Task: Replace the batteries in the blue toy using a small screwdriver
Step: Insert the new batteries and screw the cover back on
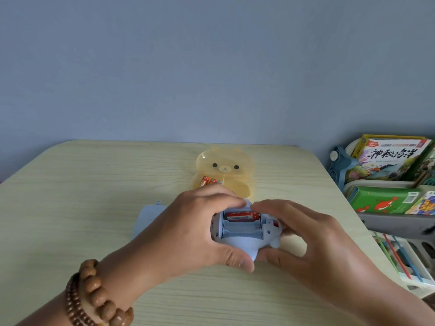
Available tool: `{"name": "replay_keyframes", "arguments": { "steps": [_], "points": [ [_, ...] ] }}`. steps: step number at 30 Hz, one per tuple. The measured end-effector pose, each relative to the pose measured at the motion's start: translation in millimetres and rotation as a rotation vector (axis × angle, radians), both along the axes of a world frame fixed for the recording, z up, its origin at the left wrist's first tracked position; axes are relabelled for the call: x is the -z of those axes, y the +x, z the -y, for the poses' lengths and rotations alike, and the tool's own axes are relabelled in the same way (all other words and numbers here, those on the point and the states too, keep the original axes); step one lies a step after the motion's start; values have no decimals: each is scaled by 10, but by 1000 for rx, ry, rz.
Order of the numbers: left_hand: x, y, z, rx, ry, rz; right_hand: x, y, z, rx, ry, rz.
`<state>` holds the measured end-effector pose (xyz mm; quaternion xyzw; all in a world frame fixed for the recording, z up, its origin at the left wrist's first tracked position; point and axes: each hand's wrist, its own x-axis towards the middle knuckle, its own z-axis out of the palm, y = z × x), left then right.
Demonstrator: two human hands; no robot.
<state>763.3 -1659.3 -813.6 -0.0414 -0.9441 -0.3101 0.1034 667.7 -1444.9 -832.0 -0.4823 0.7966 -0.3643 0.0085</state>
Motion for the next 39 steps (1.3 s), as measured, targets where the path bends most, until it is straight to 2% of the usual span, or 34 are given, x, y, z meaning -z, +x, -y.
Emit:
{"name": "replay_keyframes", "arguments": {
  "steps": [9, 15, 18, 22, 26, 32, 35, 39],
  "points": [
    [6, 4, -47, -19, 38, 9, -97, -26, 18, -33, 191, -155],
    [-1, 16, -81, -17, 20, 4, 14, -20, -32, 15, 155, -119],
    [-66, 69, 46, -18, 25, 75, 107, -13, -49, 38, 77, -109],
    [-164, 194, 408, -71, -140, 212, 192, -12, -65, 62, -7, -66],
    [-130, 230, 395, -86, -291, 329, 222, -24, -68, 74, -43, -50],
    [-32, 197, 459, -123, -291, 251, 205, -29, -110, 3, -47, 40],
    [-52, 217, 524, -101, -232, 226, 200, -26, -99, -25, -112, 127],
    [-135, 204, 500, -139, -80, 56, 236, -41, -87, -41, -170, 178]
  ]
}}
